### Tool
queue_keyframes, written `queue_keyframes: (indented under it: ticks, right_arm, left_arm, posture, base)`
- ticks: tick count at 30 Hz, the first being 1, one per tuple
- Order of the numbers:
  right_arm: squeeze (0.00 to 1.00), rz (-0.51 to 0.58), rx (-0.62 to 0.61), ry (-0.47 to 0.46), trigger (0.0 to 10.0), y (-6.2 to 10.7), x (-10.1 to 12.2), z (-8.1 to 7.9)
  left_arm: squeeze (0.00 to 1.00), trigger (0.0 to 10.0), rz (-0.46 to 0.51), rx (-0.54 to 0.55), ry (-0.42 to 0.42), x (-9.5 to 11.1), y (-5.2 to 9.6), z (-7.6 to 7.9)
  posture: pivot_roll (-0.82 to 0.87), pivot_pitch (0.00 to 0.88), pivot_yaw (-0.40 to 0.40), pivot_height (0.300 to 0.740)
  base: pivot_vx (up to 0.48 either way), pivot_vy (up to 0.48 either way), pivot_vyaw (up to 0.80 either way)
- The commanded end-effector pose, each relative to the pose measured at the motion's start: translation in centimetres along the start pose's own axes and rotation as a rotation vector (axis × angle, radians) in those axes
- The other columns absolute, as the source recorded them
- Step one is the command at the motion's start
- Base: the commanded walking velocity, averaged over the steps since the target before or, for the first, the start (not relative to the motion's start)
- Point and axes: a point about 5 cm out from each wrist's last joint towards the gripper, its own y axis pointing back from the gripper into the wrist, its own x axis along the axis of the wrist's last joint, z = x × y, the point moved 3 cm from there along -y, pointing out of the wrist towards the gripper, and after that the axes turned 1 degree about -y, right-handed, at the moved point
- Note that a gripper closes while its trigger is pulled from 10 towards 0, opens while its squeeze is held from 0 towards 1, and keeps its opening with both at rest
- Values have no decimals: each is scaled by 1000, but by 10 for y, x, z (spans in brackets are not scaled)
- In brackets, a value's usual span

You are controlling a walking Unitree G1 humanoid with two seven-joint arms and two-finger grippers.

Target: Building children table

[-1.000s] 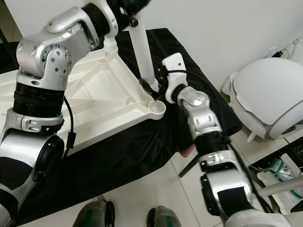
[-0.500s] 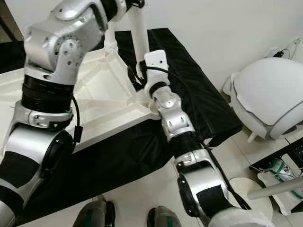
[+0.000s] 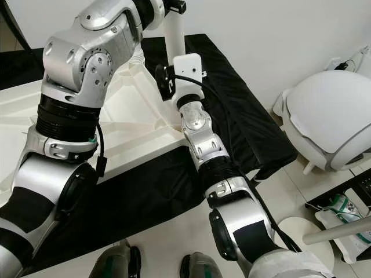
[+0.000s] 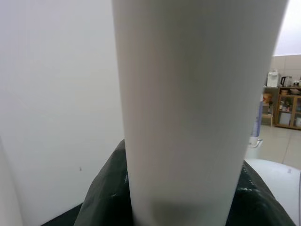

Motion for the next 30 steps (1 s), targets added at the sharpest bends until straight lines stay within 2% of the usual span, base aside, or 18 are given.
queue_keyframes:
  ticks: [1,7,18,19,21,22,24,25,26,28,29,30]
  right_arm:
    - [0,2,-40,20,10000,-3,0,5]
    - [0,-29,-76,70,10000,-6,-7,12]
    - [0,-54,-135,94,10000,-10,-14,26]
    - [0,-52,-135,85,4706,-10,-13,26]
    - [0,-52,-136,82,4745,-11,-13,26]
    - [0,-49,-136,87,3255,-11,-13,26]
    - [0,-47,-137,93,3255,-12,-13,26]
    - [0,-43,-134,86,1647,-12,-12,26]
    - [0,-36,-133,94,902,-13,-11,25]
    - [0,-31,-133,99,1255,-13,-10,25]
    - [0,-25,-131,92,0,-13,-9,25]
    - [0,-25,-131,92,0,-13,-9,25]
  left_arm:
    - [0,10000,39,0,-20,12,0,7]
    - [0,10000,43,-2,-22,13,0,10]
    - [0,10000,60,-22,-24,20,0,15]
    - [0,10000,61,-25,-25,21,-1,16]
    - [0,10000,62,-29,-24,21,-1,16]
    - [0,10000,63,-31,-24,22,-1,17]
    - [0,10000,63,-32,-24,22,-1,17]
    - [0,10000,63,-34,-23,22,-1,17]
    - [0,10000,63,-35,-24,23,-1,18]
    - [0,10000,64,-36,-24,23,-1,18]
    - [0,10000,64,-37,-24,23,-1,18]
    - [0,10000,64,-37,-24,23,-1,18]
  posture:
    - [13,0,-33,740]
    - [15,0,-34,740]
    - [26,1,-32,740]
    - [26,1,-32,740]
    - [27,2,-32,740]
    - [28,3,-32,740]
    - [28,3,-32,740]
    - [28,2,-32,740]
    - [28,2,-32,740]
    - [28,2,-32,740]
    - [28,2,-32,740]
    - [28,2,-32,740]
  base:
    - [0,0,0]
    - [0,0,0]
    - [0,0,0]
    - [0,0,0]
    - [0,0,0]
    - [0,0,0]
    - [0,0,0]
    - [0,0,0]
    - [0,0,0]
    - [0,0,0]
    - [0,0,0]
    - [0,0,0]
